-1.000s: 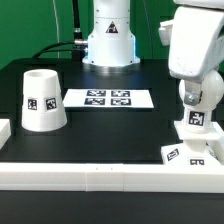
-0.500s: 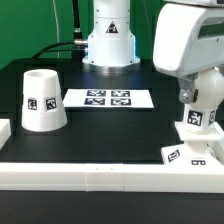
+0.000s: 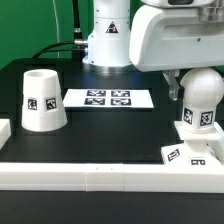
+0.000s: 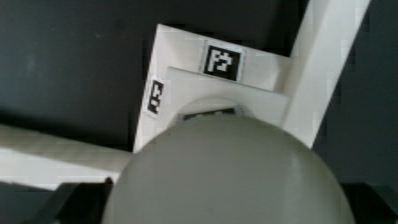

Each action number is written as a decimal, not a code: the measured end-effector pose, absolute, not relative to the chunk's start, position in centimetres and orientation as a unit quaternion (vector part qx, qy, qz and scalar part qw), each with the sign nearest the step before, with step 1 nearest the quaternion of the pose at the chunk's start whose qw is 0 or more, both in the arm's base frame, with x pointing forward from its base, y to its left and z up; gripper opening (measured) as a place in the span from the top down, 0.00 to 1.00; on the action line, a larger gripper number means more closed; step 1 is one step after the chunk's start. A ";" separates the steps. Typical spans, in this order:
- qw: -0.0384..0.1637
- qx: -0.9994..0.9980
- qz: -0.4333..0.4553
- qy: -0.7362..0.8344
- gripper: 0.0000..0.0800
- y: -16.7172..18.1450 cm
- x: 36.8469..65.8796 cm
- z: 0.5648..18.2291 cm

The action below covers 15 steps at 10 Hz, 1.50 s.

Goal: Assemble lamp

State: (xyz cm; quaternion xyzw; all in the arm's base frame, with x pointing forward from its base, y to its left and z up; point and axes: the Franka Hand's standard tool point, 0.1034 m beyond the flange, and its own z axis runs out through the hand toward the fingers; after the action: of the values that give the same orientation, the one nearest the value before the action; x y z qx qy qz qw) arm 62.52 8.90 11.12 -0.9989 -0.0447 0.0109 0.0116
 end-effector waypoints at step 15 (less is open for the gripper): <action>0.027 -0.892 0.034 0.451 0.28 8.5 61.8 11.1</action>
Offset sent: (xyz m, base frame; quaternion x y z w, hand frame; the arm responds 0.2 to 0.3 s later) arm 0.0000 0.0000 0.0000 0.0000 0.0000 0.1938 0.9810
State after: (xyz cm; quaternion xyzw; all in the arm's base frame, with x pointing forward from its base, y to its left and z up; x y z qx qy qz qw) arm 61.83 8.46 11.14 -0.8917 0.4506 0.0337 0.0269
